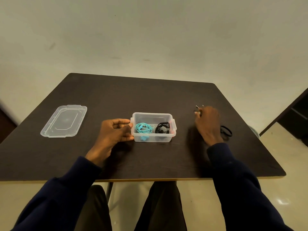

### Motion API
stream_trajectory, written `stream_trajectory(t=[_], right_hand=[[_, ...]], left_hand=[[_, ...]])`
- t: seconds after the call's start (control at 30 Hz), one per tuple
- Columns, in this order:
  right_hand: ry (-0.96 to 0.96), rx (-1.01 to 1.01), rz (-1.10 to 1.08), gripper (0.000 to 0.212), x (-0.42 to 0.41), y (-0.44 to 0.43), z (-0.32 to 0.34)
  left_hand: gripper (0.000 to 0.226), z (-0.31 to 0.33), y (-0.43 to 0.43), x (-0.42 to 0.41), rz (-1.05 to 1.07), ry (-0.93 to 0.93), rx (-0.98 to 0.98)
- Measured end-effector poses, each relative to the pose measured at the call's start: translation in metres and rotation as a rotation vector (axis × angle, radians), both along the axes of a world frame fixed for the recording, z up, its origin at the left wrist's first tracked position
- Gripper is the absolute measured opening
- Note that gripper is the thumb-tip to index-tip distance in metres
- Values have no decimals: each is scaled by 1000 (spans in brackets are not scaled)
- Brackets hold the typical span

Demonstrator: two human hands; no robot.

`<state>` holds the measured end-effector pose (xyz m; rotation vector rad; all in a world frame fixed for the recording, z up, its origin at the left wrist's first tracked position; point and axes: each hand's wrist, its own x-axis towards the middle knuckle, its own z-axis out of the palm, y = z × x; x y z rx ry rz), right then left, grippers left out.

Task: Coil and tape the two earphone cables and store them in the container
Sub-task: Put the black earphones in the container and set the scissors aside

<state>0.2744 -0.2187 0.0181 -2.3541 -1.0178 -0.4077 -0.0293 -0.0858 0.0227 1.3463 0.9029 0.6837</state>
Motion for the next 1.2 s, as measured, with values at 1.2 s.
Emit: stream_trajectory(t=[1.2], right_hand=[[-241,-657,370,40,-129,54,29]], left_hand=[[36,-6,4,-44,9,-27,-86]])
